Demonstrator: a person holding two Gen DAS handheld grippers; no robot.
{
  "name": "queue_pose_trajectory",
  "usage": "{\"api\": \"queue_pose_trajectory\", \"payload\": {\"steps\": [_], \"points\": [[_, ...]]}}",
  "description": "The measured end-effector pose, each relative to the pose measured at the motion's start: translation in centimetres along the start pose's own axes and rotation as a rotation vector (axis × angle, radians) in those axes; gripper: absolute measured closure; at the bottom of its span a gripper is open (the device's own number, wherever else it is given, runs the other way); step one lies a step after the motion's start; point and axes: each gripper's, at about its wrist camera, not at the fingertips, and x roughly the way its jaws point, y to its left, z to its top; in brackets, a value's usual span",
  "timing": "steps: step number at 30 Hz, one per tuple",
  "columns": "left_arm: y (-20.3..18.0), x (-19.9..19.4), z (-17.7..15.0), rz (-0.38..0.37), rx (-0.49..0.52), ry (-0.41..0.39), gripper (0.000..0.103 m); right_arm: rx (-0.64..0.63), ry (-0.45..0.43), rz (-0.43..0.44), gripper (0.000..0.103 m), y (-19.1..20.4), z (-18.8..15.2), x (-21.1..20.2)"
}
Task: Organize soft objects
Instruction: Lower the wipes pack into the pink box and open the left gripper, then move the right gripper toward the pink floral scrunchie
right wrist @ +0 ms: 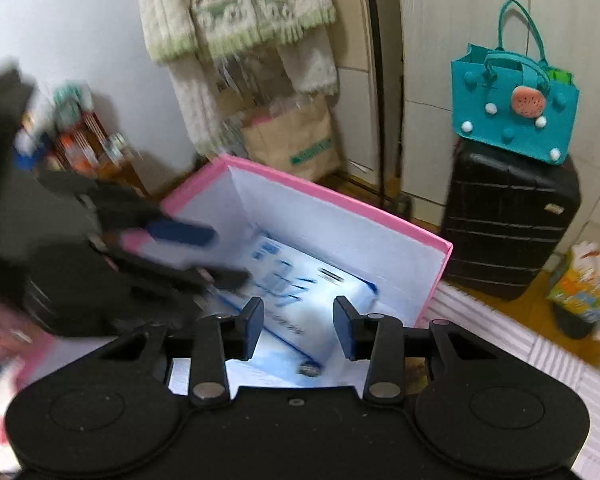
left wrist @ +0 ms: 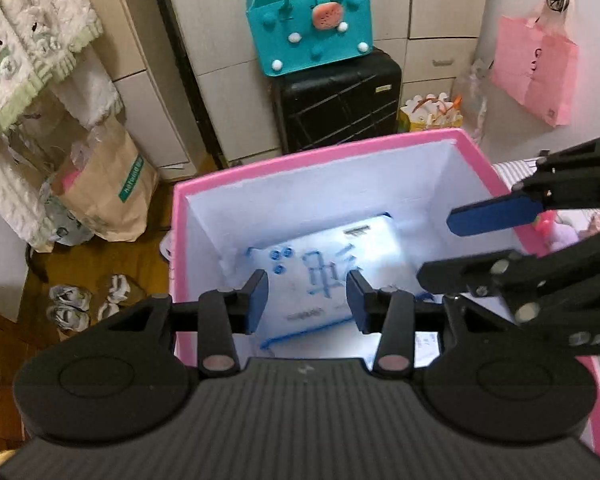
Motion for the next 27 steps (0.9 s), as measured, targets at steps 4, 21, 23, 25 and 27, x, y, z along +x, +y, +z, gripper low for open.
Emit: {"api": "queue_pose_trajectory", "payload": {"steps": [4,21,23,25,27], "points": [[-0.6,-1.5,-0.6,0.041,-0.024,-0.050,0.059,-0.002,-0.034,-0.022,0.058,0.3,-1.0,-2.4],[-2.8,-10.1,-4.0,-0.070,-0.088,-0.056,0.055,-0.058,-0.152,-0.048,0.056,3.2,-5.8,-12.6],[-3.6,-11.4,-4.4,-0.059,-0.065,-0.077,0.051,-0.076,-0.169,-0.053,0.055,3.7,-6.4,-14.0],[-3.9,-12.4,-4.5,-0.055,-0.058,-0.084,0.050,-0.091,-0.183,-0.060,0.054,4.1,-7.1,-15.3],[-4.5,-13.4,-4.8,-0.069,-0.051,-0.084,0.050,-0.105,-0.198,-0.071,0.053,4.5,-8.0,-16.7]]}}
